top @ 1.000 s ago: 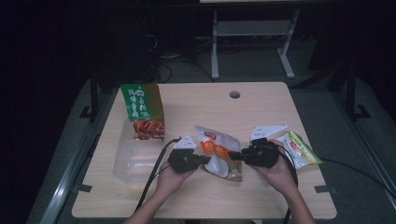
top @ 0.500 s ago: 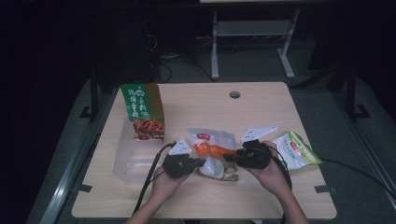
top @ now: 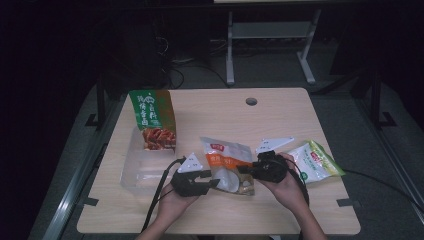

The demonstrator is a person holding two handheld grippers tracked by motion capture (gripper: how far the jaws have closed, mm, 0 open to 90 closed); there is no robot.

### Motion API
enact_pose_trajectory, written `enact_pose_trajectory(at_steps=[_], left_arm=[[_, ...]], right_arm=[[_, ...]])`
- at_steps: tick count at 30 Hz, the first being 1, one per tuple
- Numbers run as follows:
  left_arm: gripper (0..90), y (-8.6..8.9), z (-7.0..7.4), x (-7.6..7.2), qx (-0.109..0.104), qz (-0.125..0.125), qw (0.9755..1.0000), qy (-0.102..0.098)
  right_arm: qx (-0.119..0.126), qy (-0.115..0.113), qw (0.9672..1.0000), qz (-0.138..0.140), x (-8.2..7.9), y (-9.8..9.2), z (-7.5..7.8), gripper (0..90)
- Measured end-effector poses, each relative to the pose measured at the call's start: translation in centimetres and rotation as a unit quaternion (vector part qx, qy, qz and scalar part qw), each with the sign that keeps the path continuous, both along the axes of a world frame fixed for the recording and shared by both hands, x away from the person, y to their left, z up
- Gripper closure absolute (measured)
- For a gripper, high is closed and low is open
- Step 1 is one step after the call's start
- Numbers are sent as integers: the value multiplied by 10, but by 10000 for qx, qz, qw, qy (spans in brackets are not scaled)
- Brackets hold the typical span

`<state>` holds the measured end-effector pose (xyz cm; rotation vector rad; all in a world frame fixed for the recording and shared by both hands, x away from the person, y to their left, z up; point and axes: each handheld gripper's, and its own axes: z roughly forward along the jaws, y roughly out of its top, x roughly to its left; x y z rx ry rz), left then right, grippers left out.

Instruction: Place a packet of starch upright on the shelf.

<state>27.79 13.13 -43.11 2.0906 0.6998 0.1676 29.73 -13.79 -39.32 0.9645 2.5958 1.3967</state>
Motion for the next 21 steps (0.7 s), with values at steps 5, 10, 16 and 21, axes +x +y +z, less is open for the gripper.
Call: enact_pose_trajectory(at_steps=[5, 10, 16, 21], left_arm=[[476, 10, -2, -9, -301, -29, 9995, 110], [429, 16, -2, -16, -272, 9, 9996, 69], [384, 17, 0, -25, -211, -70, 9997, -25], [370, 18, 2, -31, -200, -154, 9997, -41]], right_arm=[[-21, -108, 9999, 11, -4, 1, 5, 896], [-31, -196, 9998, -48, -7, -1, 10, 897], [-20, -239, 9997, -85, -6, -1, 15, 897], [-19, -246, 9997, -95, -4, 1, 20, 898]])
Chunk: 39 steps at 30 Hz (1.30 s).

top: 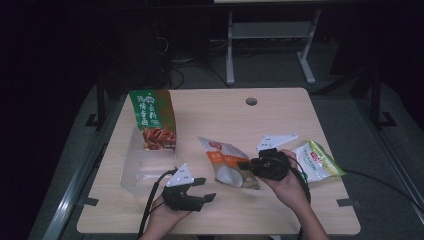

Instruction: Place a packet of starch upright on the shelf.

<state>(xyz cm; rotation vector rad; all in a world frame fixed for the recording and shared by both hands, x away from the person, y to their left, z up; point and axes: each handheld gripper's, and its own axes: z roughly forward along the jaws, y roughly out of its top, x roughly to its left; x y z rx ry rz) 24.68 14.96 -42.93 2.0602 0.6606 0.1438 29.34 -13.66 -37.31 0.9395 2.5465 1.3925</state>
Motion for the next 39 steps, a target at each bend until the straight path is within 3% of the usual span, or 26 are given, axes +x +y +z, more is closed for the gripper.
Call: enact_pose_trajectory(at_steps=[17, 22, 31, 39], left_arm=[[349, 10, 0, -23, 131, -257, 9996, -79], [335, 10, 0, -26, 180, -314, 9992, -157], [305, 11, -2, -28, 119, -314, 9994, -129], [299, 11, -2, -30, 121, -356, 9990, -222]], right_arm=[[173, -100, 9997, 168, 12, 23, 27, 898], [257, -114, 9993, 234, 13, 32, 37, 898], [371, -231, 9983, 375, 21, 49, 53, 898], [352, -274, 9978, 499, 27, 68, 67, 898]])
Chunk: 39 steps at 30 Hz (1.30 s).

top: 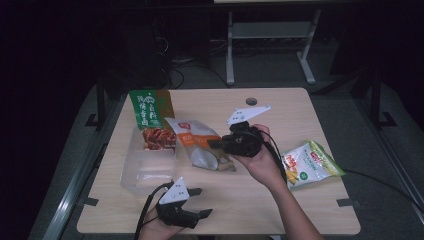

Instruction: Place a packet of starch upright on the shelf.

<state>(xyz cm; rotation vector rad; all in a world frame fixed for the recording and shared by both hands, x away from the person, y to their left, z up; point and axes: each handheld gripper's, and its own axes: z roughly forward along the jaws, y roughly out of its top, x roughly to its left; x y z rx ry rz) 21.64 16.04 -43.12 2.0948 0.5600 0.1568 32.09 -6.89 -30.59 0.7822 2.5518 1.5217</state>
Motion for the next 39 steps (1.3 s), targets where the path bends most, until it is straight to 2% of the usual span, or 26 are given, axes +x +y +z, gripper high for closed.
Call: enact_pose_trajectory(at_steps=[5, 8, 12, 15, 18, 28, 39], left_arm=[[299, 0, 1, -1, -7, -12, 10000, 5], [299, -2, 1, -3, 82, -86, 9999, -60], [299, -2, 0, -3, 41, -109, 9999, -85], [299, -2, 1, -4, -64, -89, 9999, -50], [299, -2, 2, -3, -29, -109, 9999, -111], [299, -1, 2, -4, -61, -111, 9998, -153], [293, 0, 2, -6, -35, -129, 9998, -151]], right_arm=[[-54, -97, 9999, 101, 3, 11, 7, 898], [-4, -210, 9995, 216, 6, 23, 15, 898], [76, -197, 9993, 306, 8, 35, 21, 898], [78, -173, 9989, 434, 12, 52, 26, 898], [83, -172, 9984, 528, 16, 67, 27, 898], [85, -88, 9972, 736, 30, 106, 22, 898], [188, 101, 9962, 847, 47, 135, 4, 898]])
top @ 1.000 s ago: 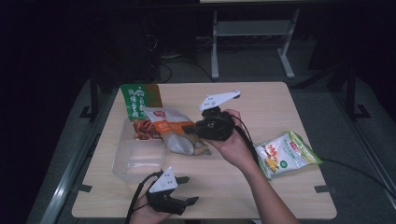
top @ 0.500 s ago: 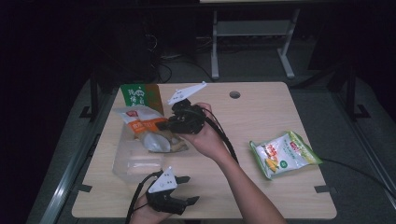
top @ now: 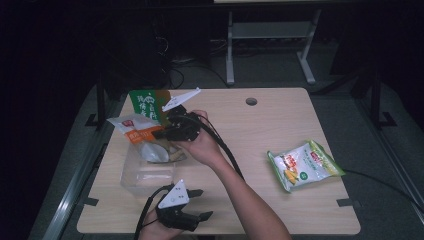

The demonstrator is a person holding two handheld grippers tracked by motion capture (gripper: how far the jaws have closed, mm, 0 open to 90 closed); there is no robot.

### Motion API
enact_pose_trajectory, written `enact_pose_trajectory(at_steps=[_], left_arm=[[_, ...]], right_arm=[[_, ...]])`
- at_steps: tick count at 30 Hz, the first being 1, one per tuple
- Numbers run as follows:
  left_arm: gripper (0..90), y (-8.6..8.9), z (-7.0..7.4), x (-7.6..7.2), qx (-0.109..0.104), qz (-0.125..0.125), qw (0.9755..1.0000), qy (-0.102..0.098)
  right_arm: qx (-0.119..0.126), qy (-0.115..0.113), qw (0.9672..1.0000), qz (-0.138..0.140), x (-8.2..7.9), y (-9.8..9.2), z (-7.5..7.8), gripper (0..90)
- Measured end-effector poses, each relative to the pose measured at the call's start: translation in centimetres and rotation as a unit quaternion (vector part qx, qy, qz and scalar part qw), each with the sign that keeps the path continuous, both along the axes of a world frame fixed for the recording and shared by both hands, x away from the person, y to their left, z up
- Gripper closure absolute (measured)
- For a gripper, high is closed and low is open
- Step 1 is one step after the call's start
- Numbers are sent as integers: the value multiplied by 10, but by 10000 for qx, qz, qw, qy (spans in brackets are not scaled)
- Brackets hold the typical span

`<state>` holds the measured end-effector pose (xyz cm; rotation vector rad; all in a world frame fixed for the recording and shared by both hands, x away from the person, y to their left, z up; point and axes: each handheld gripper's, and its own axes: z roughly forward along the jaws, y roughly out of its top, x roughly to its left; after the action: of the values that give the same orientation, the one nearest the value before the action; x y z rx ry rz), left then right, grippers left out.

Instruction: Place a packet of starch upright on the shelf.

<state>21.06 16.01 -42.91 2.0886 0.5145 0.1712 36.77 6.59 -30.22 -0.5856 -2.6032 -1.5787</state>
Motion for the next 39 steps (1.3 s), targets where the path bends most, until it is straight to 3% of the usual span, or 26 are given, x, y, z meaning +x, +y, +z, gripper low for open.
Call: enact_pose_trajectory(at_steps=[14, 20, 27, 31, 39], left_arm=[[292, 1, -3, 0, 10, 37, 10000, 69], [293, 2, -4, 0, 37, 2, 10000, 39], [293, 1, -5, 1, 50, -17, 10000, 54], [293, 1, -5, 1, 63, -17, 10000, 63], [293, -1, -6, 1, 120, -19, 9999, 66]], right_arm=[[-37, 315, 9995, 73, 16, 34, -33, 898], [24, 567, 9984, 24, 23, 43, -58, 898], [90, 768, 9970, -15, 29, 40, -73, 891], [-38, 704, 9975, -27, 28, 35, -71, 847], [-249, 677, 9974, -72, 28, 23, -73, 890]])
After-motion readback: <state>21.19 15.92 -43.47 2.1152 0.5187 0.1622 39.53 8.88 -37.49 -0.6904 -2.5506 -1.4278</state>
